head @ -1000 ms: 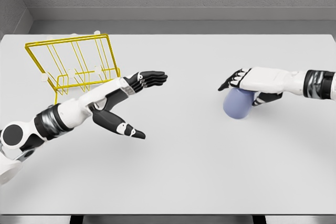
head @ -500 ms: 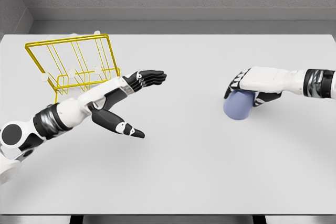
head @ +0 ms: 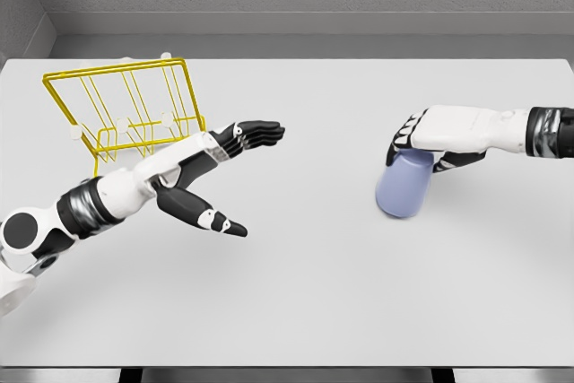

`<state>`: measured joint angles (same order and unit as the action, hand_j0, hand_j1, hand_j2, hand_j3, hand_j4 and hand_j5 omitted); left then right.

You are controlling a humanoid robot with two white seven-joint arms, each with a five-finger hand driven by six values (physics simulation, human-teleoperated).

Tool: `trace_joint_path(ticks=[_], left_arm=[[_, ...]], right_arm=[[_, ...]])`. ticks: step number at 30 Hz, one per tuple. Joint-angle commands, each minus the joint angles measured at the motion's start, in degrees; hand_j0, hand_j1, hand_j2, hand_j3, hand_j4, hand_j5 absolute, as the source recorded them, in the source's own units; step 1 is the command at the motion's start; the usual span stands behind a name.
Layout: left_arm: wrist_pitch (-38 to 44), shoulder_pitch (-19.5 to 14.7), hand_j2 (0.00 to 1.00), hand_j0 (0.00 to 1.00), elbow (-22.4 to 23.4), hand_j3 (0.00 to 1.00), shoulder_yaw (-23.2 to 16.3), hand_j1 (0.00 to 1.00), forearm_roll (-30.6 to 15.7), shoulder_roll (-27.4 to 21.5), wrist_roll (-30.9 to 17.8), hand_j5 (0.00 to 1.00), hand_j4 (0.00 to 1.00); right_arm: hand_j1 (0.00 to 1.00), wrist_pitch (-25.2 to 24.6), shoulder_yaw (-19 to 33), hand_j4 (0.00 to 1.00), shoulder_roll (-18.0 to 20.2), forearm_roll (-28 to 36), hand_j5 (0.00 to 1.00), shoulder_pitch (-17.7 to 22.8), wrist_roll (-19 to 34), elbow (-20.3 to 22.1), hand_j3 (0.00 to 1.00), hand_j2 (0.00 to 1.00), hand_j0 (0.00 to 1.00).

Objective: Place the cup on the cup holder with both arms

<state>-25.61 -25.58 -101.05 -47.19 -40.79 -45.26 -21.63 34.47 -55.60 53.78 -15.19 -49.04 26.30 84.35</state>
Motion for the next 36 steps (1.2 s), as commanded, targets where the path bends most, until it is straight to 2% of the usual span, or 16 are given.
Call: trace_joint_path(ticks=[1,13,24,26,32,34,36], left_arm=[[0.0,0.0,1.0,1.0,0.0,1.0,0.0,1.0,-0.3,-0.1,0.0,1.0,1.0],[0.1,0.0,1.0,1.0,0.0,1.0,0.1,1.0,-0.3,-0.1,0.0,1.0,1.0],[0.2,0.1,1.0,1.0,0.0,1.0,-0.3,1.0,-0.1,0.0,0.0,1.0,1.0],[0.2,1.5,1.0,1.0,0.0,1.0,-0.1,1.0,-0.1,-0.2,0.0,1.0,1.0],[0.2,2.5,1.0,1.0,0.0,1.0,-0.5,1.0,0.0,-0.4,0.6,1.0,1.0],[1.7,2.4,1.0,1.0,-0.1,1.0,-0.5,1.0,0.0,-0.3,1.7,1.0,1.0],[6.6,2.2,1.0,1.0,-0.1,1.0,-0.5,1.0,-0.1,-0.5,2.0,1.0,1.0]], right_arm=[[0.64,0.0,0.1,0.64,0.1,0.3,0.64,0.0,0.0,0.6,0.64,0.64,0.64],[0.64,0.0,0.1,0.64,-0.5,0.4,0.64,-0.5,0.0,2.8,0.64,0.64,0.64],[0.64,-0.1,0.2,0.64,-4.3,0.4,0.64,-1.1,0.7,3.3,0.64,0.64,0.64],[0.64,-0.1,0.2,0.64,-5.2,0.4,0.64,-1.1,0.8,3.3,0.64,0.64,0.64],[0.64,-0.2,0.2,0.64,-6.3,0.4,0.64,-1.2,0.9,4.0,0.64,0.64,0.64],[0.64,-0.2,0.2,0.64,-6.6,0.4,0.64,-1.2,0.9,4.0,0.64,0.64,0.64],[0.64,-0.2,0.2,0.64,-7.3,0.4,0.64,-1.2,0.9,4.0,0.64,0.64,0.64]])
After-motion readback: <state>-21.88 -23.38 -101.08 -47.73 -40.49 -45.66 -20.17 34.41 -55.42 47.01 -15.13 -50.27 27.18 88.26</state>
